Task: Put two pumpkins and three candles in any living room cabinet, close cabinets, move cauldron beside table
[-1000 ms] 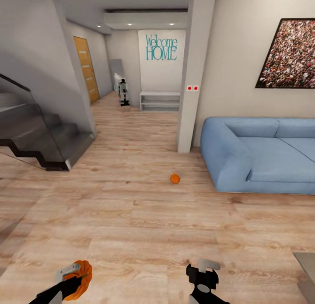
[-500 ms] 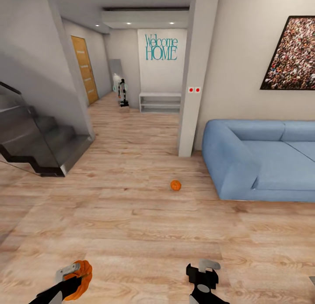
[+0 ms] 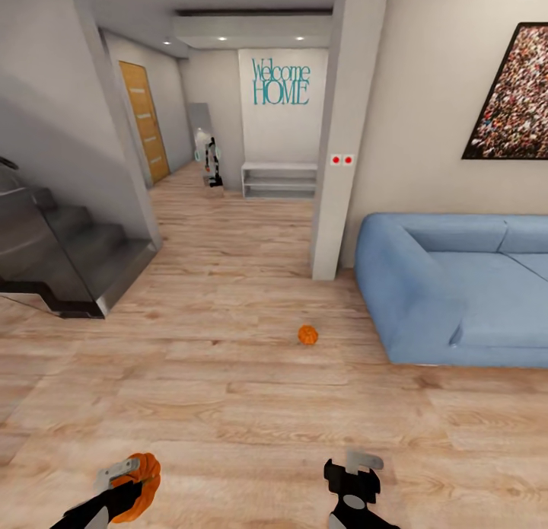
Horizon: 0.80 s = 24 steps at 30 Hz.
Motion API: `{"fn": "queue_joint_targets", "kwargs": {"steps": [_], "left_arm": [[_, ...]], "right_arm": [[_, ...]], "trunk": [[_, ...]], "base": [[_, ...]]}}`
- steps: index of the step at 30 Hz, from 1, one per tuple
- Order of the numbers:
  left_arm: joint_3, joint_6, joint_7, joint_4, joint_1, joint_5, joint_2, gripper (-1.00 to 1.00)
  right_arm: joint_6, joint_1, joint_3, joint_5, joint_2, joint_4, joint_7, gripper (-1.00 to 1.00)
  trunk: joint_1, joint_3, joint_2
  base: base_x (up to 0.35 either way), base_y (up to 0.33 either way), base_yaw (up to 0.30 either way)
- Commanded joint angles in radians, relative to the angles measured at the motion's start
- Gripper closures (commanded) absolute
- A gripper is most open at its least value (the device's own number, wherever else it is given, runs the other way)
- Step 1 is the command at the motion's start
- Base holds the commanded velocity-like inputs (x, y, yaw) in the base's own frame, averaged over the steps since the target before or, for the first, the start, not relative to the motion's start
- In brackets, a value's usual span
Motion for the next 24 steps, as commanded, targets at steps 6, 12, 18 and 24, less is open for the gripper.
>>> {"fn": "queue_joint_targets", "kwargs": {"steps": [6,12,18,24], "left_arm": [[-0.001,0.006,0.007,-0.003,0.000,0.002,0.000,1.00],[-0.001,0.006,0.007,-0.003,0.000,0.002,0.000,1.00],[-0.001,0.006,0.007,-0.003,0.001,0.003,0.000,1.00],[-0.001,0.006,0.007,-0.003,0.000,0.002,0.000,1.00]], "right_arm": [[-0.008,-0.001,0.008,-0.011,0.000,0.000,-0.004,-1.00],[-0.010,-0.001,0.008,-0.011,0.000,0.000,-0.004,-1.00],[-0.011,-0.001,0.008,-0.011,0.000,0.000,-0.004,-1.00],[-0.011,-0.001,0.008,-0.011,0.000,0.000,-0.004,-1.00]], "trunk": [[0.001,-0.001,-0.001],[0.001,-0.001,-0.001],[0.001,-0.001,-0.001],[0.001,-0.001,-0.001]], "base": [[0.331,0.000,0.000],[0.331,0.000,0.000],[0.331,0.000,0.000],[0.331,0.000,0.000]]}}
